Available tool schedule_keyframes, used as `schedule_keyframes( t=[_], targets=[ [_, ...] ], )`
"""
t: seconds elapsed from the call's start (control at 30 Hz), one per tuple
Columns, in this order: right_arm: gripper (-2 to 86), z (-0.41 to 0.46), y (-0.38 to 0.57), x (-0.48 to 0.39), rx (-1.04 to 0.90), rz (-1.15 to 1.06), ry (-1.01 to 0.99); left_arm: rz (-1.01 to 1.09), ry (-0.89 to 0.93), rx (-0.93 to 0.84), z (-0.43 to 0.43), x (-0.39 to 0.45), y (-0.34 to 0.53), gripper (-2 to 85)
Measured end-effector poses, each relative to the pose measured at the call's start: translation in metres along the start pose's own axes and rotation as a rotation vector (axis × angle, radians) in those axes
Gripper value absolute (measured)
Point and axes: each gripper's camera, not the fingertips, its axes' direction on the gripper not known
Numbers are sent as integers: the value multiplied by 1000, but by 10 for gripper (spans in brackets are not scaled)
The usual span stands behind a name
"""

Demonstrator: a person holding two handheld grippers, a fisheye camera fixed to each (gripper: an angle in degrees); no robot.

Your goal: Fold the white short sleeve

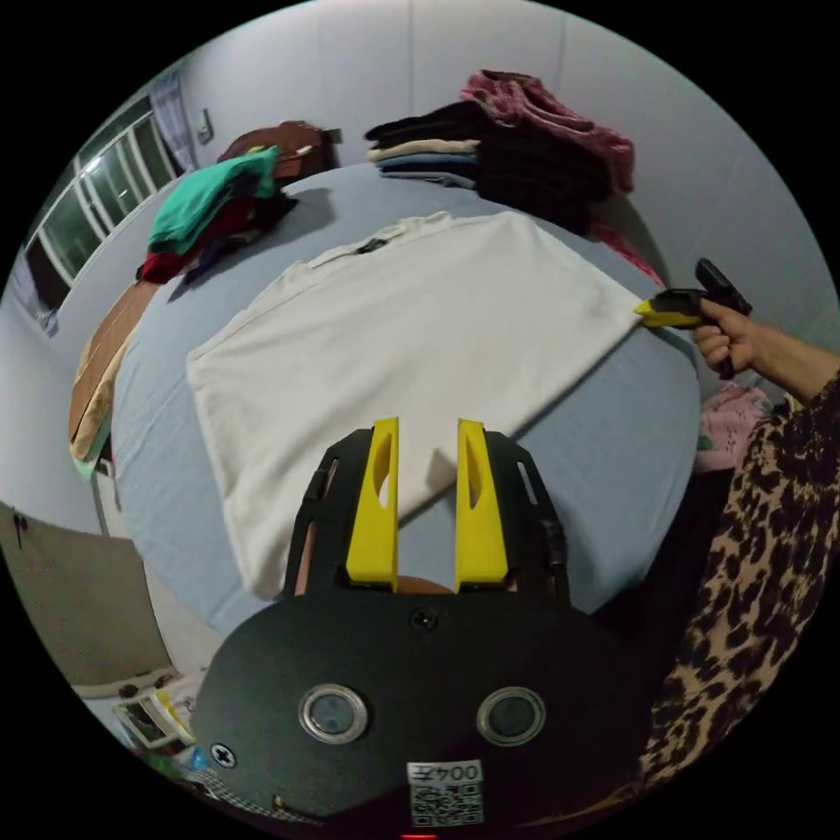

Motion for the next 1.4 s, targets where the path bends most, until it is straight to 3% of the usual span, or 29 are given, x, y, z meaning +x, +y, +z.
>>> schedule_keyframes(
  t=[0.2,0.43,0.73,1.1,1.4],
  targets=[
    [31,-17,-15,1,-36,-71,-69,271,70,39,17,125,-83,100],
    [28,-26,-44,-8,-133,-151,-99,431,-29,31,41,220,-153,111],
    [51,-36,-82,3,-159,-140,-127,274,-25,-32,50,232,-191,27],
    [157,10,-179,11,-164,-4,-159,121,52,7,23,213,-193,13],
    [138,64,-239,-27,-160,3,-104,70,71,40,3,188,-174,13]
  ],
)
